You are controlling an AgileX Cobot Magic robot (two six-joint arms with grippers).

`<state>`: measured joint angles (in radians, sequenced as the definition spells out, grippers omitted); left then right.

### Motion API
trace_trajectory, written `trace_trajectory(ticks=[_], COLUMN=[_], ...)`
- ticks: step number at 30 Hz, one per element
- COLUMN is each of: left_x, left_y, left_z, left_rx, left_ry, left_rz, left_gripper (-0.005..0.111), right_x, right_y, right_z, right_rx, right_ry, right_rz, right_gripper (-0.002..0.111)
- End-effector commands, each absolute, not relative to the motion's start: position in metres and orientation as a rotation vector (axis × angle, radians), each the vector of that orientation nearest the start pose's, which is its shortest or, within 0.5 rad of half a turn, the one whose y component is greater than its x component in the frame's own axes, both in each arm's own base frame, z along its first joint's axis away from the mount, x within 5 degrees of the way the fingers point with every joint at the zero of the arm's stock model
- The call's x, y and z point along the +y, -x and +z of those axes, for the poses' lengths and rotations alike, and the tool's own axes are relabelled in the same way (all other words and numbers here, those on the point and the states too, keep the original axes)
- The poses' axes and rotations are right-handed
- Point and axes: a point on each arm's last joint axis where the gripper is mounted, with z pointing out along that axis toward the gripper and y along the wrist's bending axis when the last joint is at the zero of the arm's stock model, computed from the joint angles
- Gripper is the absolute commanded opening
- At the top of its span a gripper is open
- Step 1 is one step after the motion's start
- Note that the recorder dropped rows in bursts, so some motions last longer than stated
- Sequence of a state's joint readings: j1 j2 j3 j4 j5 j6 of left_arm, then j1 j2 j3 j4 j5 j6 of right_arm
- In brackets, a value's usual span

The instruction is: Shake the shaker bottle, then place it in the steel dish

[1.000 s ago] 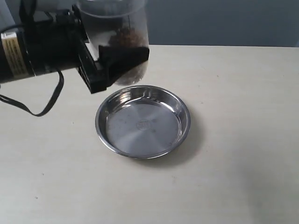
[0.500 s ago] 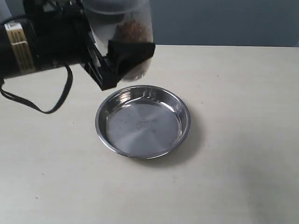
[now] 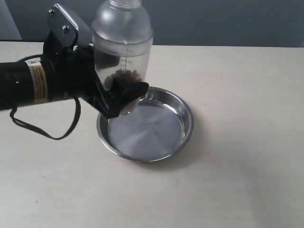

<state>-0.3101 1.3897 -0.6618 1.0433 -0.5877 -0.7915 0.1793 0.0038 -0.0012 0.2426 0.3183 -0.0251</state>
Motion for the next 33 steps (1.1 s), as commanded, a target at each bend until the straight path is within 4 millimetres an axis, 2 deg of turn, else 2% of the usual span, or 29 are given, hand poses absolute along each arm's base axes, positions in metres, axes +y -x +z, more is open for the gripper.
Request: trace_trajectory(ticks=[1,3,4,6,7,9,11,13,14,17,18,19,20,22,24,26,28,29,30,31,33], left_x=[-0.136,-0.133,-0.131,-0.131,-0.135,-0.143,-0.147,-0.144,-0.143,-0.137,-0.138,-0.141,-0.143,-0.147,-0.146,-0.142,-0.142,-0.141,-0.143,-0.146,-0.151], left_y=[-0.226,-0.234,-0.241,-0.244,-0.240,-0.232,-0.223,-0.218,-0.220,-0.233,-0.235,-0.234,-0.231,-0.223,-0.219,-0.224,-0.231,-0.233,-0.232,-0.231,-0.225], left_z=[0.326,0.303,0.275,0.245,0.238,0.254,0.287,0.302,0.299,0.257,0.247,0.247,0.253,0.287,0.313,0.305,0.264,0.243,0.231,0.233,0.258], left_rx=[1.293,1.490,1.650,1.766,1.746,1.597,1.387,1.306,1.347,1.627,1.668,1.642,1.576,1.335,1.235,1.355,1.591,1.679,1.709,1.663,1.464], left_ry=[-0.790,-0.801,-0.794,-0.802,-0.836,-0.860,-0.821,-0.820,-0.824,-0.805,-0.803,-0.813,-0.821,-0.814,-0.793,-0.795,-0.824,-0.815,-0.815,-0.818,-0.777], left_rz=[-0.736,-0.595,-0.519,-0.524,-0.593,-0.724,-0.855,-0.822,-0.773,-0.633,-0.642,-0.691,-0.741,-0.835,-0.832,-0.719,-0.635,-0.648,-0.691,-0.756,-0.902], left_gripper=[0.000,0.000,0.000,0.000,0.000,0.000,0.000,0.000,0.000,0.000,0.000,0.000,0.000,0.000,0.000,0.000,0.000,0.000,0.000,0.000,0.000], right_x=[0.016,0.016,0.016,0.016,0.016,0.016,0.016,0.016,0.016,0.016,0.016,0.016,0.016,0.016,0.016,0.016,0.016,0.016,0.016,0.016,0.016], right_y=[-0.052,-0.052,-0.052,-0.052,-0.052,-0.052,-0.052,-0.052,-0.052,-0.052,-0.052,-0.052,-0.052,-0.052,-0.052,-0.052,-0.052,-0.052,-0.052,-0.052,-0.052], right_z=[0.186,0.186,0.186,0.186,0.186,0.186,0.186,0.186,0.186,0.186,0.186,0.186,0.186,0.186,0.186,0.186,0.186,0.186,0.186,0.186,0.186], right_rx=[1.796,1.796,1.796,1.796,1.796,1.796,1.796,1.796,1.796,1.796,1.796,1.796,1.796,1.796,1.796,1.796,1.796,1.796,1.796,1.796,1.796], right_ry=[0.034,0.034,0.034,0.034,0.034,0.034,0.034,0.034,0.034,0.034,0.034,0.034,0.034,0.034,0.034,0.034,0.034,0.034,0.034,0.034,0.034], right_rz=[0.338,0.338,0.338,0.338,0.338,0.338,0.338,0.338,0.338,0.338,0.338,0.338,0.338,0.338,0.338,0.338,0.338,0.338,0.338,0.338,0.338], right_gripper=[-0.001,-0.001,-0.001,-0.001,-0.001,-0.001,-0.001,-0.001,-0.001,-0.001,-0.001,-0.001,-0.001,-0.001,-0.001,-0.001,-0.001,-0.001,-0.001,-0.001,-0.001])
